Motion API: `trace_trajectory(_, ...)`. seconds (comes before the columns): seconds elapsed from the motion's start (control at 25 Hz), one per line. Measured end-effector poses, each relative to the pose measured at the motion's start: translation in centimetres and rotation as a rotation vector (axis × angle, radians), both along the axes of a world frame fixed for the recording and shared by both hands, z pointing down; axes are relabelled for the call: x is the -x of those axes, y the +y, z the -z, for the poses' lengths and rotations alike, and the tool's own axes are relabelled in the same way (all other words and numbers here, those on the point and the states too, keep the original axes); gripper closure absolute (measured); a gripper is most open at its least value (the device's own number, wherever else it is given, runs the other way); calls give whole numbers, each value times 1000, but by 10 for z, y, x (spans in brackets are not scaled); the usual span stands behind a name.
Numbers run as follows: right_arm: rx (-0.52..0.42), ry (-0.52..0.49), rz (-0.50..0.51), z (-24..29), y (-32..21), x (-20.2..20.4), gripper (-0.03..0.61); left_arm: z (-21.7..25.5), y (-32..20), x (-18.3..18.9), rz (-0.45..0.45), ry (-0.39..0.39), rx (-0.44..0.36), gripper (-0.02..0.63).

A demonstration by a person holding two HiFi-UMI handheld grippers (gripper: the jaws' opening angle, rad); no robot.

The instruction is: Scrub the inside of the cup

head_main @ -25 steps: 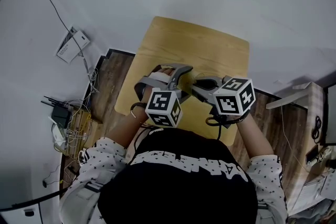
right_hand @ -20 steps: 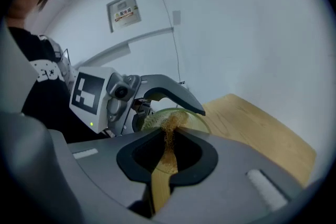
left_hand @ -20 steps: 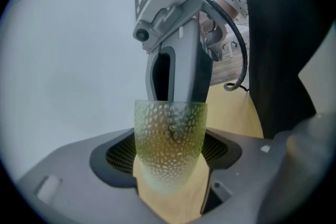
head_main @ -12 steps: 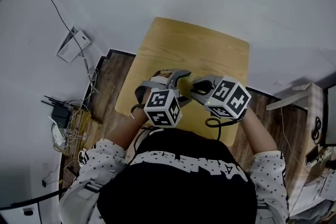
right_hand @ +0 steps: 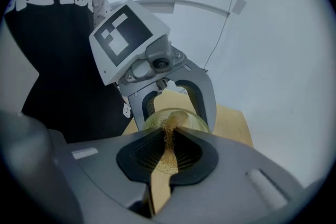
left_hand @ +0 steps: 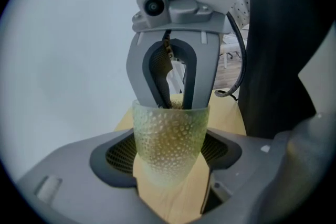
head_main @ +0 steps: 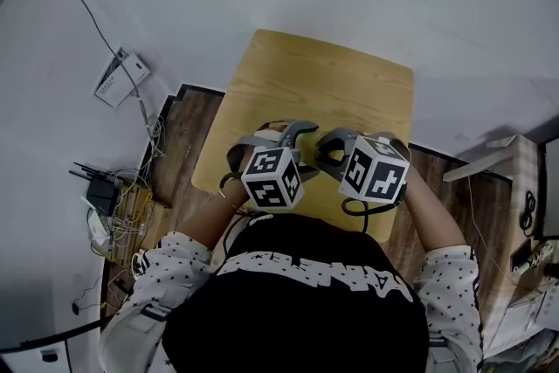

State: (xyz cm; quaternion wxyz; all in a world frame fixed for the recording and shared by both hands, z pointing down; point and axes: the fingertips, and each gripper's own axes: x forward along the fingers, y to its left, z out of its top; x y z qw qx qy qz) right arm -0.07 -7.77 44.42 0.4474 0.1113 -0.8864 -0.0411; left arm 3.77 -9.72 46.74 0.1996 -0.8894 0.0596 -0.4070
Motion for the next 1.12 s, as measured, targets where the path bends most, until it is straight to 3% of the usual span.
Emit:
trace_trajectory(0.28, -155, 145, 233, -7, 12, -3, 531, -5, 10, -2, -43, -10, 57, 249)
trace_trajectory(0.48, -213, 208, 356, -11, 17, -7, 531, -8, 14, -4, -52, 2, 100, 249)
trace_trajectory(0.76, -343, 338, 572, -12, 23, -13, 531, -8, 23, -9, -105, 34, 203, 247)
trace_trajectory(0.92, -352, 359, 590, -14, 23, -16, 529, -8, 25, -10, -113, 46, 215, 247)
trace_trajectory(1.12, -316, 360, 459, -19, 13, -17, 529, -10, 15, -9, -70, 22, 147, 249)
